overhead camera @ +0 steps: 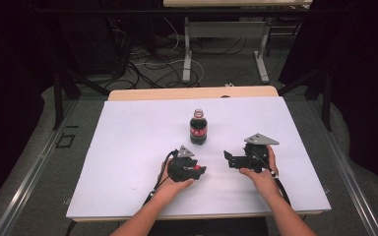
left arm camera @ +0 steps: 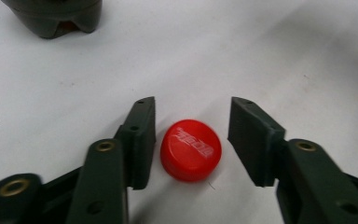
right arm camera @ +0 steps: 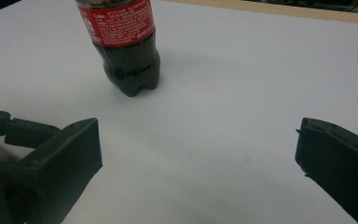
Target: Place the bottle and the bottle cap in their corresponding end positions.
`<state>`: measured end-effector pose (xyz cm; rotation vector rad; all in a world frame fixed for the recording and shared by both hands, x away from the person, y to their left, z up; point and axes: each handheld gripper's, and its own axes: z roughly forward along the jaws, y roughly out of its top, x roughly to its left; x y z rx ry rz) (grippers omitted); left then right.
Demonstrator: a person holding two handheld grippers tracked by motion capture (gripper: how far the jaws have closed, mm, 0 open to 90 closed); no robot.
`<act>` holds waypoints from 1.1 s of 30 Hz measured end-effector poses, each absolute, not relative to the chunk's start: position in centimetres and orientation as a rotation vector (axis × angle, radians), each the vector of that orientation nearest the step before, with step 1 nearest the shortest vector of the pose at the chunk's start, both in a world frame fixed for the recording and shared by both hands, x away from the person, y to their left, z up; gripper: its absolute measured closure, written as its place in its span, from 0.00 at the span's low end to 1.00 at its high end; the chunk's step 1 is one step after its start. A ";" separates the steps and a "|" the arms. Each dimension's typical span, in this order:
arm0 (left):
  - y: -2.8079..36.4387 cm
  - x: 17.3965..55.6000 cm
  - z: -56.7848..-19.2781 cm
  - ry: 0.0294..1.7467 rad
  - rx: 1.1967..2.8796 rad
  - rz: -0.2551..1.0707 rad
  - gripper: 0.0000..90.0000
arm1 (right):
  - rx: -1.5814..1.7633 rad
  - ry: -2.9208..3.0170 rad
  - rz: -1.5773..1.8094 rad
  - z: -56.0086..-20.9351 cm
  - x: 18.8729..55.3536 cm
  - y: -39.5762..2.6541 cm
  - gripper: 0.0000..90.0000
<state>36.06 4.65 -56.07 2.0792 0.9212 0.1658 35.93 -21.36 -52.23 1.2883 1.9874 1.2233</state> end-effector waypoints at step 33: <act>20.0 35.4 -50.7 1.150 1.802 0.396 0.06 | 1.331 1.972 1.196 -52.6 35.8 -23.0 0.00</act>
